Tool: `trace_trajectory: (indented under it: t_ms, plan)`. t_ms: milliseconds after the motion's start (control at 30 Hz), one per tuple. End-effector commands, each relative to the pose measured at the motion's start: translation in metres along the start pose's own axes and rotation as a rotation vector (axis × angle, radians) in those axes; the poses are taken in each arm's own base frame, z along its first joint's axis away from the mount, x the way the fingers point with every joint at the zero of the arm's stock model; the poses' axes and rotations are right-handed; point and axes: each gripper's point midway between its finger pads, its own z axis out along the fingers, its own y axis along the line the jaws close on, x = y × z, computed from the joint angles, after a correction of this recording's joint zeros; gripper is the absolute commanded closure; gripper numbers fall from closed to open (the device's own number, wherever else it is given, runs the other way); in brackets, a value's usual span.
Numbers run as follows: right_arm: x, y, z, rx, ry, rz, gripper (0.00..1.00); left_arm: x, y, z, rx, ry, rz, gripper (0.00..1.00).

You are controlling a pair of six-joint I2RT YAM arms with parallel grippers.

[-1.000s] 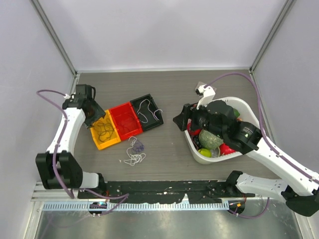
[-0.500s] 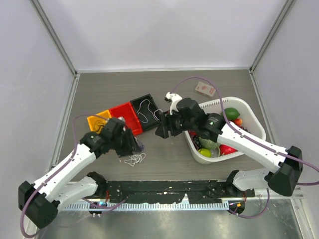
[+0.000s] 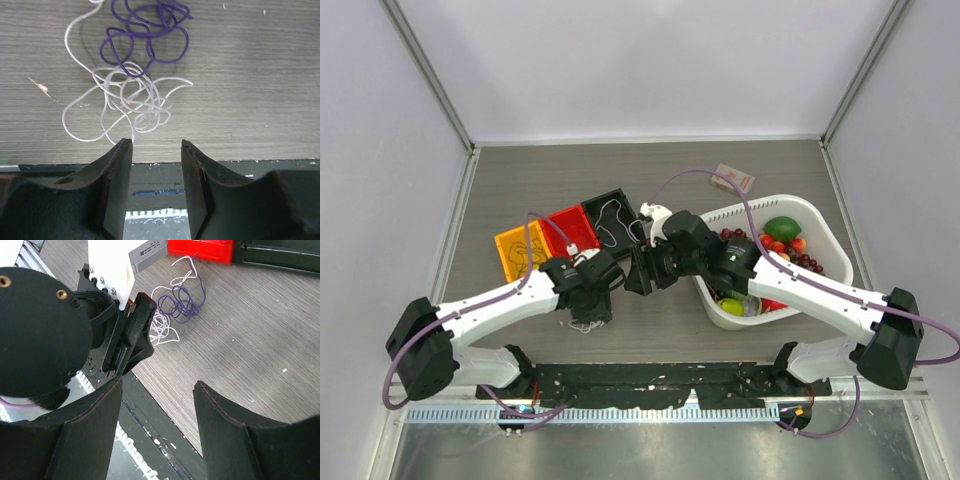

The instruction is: Untangle the cables

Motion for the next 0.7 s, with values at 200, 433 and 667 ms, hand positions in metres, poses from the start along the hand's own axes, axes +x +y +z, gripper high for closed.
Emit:
trace_trajectory:
  t_ms: [200, 433, 667]
  plan:
    - [-0.018, 0.006, -0.025, -0.004, -0.118, -0.001, 0.36, -0.011, 0.012, 0.017, -0.117, -0.048, 0.058, 0.53]
    - [-0.018, 0.005, -0.025, 0.001, -0.116, 0.003, 0.36, -0.004, -0.001, 0.018, -0.089, -0.004, 0.074, 0.87]
    - [-0.030, -0.012, -0.036, 0.104, -0.161, -0.064, 0.36, -0.019, -0.049, -0.058, 0.280, -0.097, 0.025, 1.00]
